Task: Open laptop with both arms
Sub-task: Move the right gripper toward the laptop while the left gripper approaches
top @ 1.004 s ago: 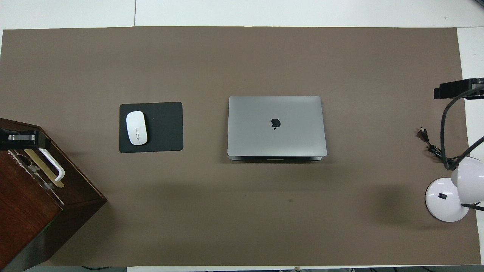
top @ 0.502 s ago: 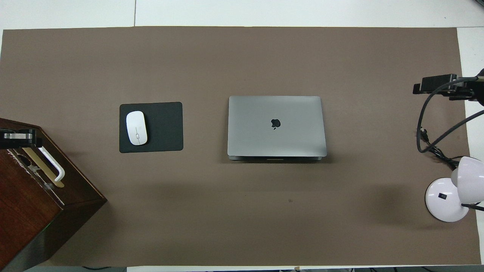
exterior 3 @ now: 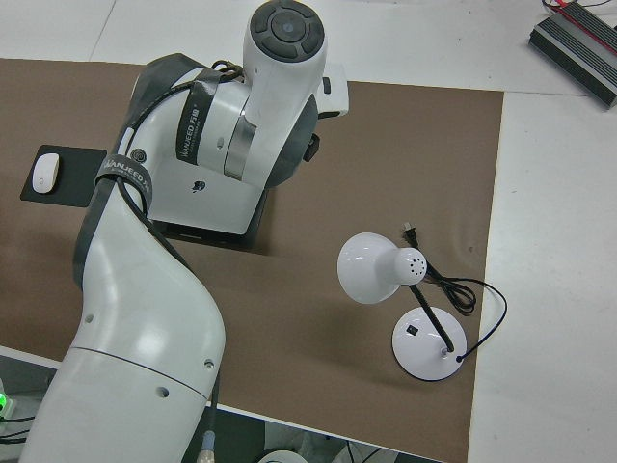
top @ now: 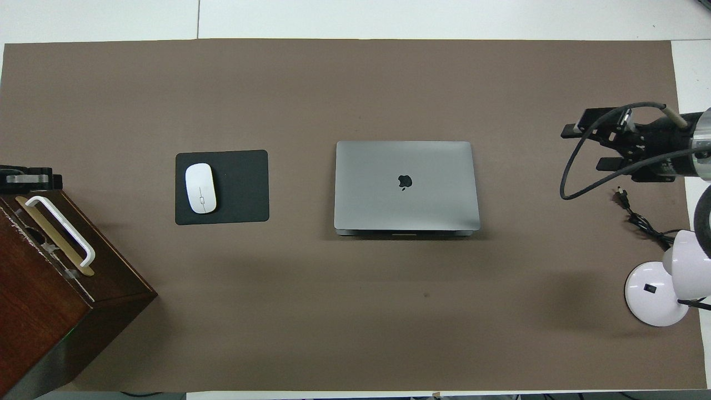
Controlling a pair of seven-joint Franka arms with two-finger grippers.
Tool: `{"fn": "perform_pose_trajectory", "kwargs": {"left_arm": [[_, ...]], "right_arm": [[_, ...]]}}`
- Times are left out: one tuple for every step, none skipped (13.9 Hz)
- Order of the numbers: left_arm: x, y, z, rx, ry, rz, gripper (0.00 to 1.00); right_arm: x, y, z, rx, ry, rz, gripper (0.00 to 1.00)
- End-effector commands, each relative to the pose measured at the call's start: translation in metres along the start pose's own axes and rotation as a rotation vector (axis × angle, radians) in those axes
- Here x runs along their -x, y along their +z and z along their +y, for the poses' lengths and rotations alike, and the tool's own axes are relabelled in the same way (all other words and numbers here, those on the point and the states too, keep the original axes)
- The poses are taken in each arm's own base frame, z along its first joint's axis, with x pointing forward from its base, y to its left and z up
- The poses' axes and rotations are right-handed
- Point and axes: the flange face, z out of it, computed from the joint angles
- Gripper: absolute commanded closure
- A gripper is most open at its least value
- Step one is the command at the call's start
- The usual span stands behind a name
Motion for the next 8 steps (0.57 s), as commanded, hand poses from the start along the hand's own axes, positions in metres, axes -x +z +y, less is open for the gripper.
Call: {"fn": "perform_pose_trajectory", "kwargs": {"left_arm": [[0.0,0.007,0.02,-0.002,0.075,0.022,1.0],[0.004,0.011,0.022,-0.002,0.082,0.014,1.0],[0.008,0.016,0.031,0.001,0.098,0.015,1.0],[0.01,0.019,0.035,0.003,0.102,0.024,1.0],[0.013,0.023,0.037,0.007,0.105,0.027,1.0],[0.017,0.027,0.048,0.017,0.125,0.044,1.0],[0.024,0.034,0.059,0.026,0.141,0.063,1.0],[0.032,0.043,0.061,0.04,0.137,0.085,1.0]], "right_arm": [[0.036,0.015,0.01,-0.056,0.148,-0.005,0.0],[0.046,0.019,0.009,-0.068,0.2,-0.016,0.0],[0.053,0.023,0.013,-0.078,0.254,-0.017,0.0],[0.068,0.032,0.01,-0.083,0.251,-0.01,0.0],[0.078,0.04,0.012,-0.087,0.249,0.005,0.0],[0.085,0.045,0.015,-0.096,0.258,0.004,0.0],[0.091,0.05,0.016,-0.106,0.269,-0.009,0.0],[0.099,0.056,0.019,-0.114,0.271,-0.003,0.0]]}}
